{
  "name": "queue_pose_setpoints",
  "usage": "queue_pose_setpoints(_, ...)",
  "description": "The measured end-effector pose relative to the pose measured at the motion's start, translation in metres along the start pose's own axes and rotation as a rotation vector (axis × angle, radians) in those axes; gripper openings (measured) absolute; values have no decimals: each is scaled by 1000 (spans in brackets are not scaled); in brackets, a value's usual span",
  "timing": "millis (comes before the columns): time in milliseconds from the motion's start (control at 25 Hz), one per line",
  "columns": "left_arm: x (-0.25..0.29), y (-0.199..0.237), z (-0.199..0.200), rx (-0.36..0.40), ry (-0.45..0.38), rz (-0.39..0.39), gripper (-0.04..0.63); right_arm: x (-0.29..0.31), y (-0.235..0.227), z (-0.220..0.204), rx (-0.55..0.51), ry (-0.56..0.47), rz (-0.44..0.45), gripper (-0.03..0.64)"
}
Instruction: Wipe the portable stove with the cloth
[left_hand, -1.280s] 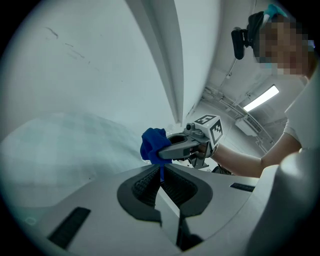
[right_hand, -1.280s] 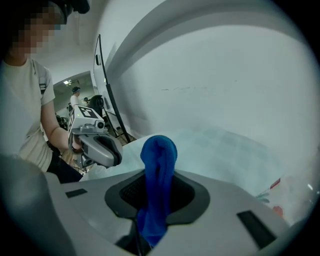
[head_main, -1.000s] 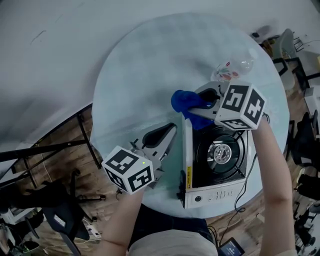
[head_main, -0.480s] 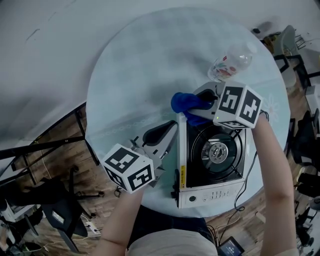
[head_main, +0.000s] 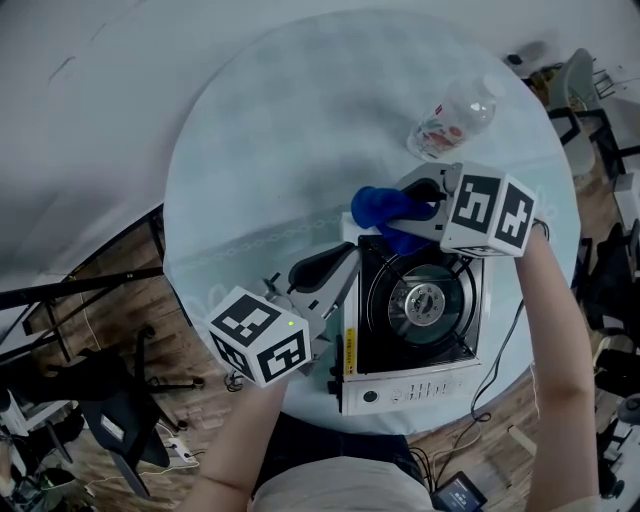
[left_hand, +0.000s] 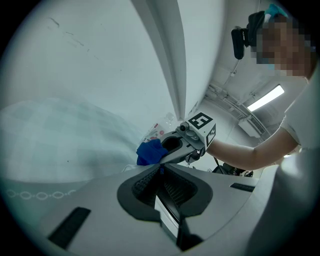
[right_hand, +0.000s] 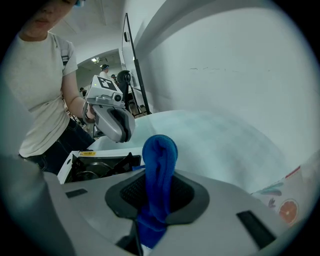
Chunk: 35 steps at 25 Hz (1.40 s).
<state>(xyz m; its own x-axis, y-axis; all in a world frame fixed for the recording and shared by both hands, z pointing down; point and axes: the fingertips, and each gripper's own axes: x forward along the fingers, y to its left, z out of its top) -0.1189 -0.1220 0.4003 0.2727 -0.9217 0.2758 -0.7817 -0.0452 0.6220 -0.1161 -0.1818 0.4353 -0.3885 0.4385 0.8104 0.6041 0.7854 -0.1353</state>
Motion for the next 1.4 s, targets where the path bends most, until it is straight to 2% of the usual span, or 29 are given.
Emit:
queue_pose_setpoints(160,3,-2,-1,0,-7,1,38,-7,-2,-12,-9,5,-9,95)
queue_pose_setpoints(400,7,-4,-3,-2,-5,8,38,-23,-12,-37,38,-28,-26,95)
queue_pose_setpoints(720,16,-11,-8,1,15,3,38,-41,-17,-66,52,7,-58,95)
queue_pose_setpoints(1400,20,-24,-11,38,37,20,38,-75,-22,-113,129,10,-164,95)
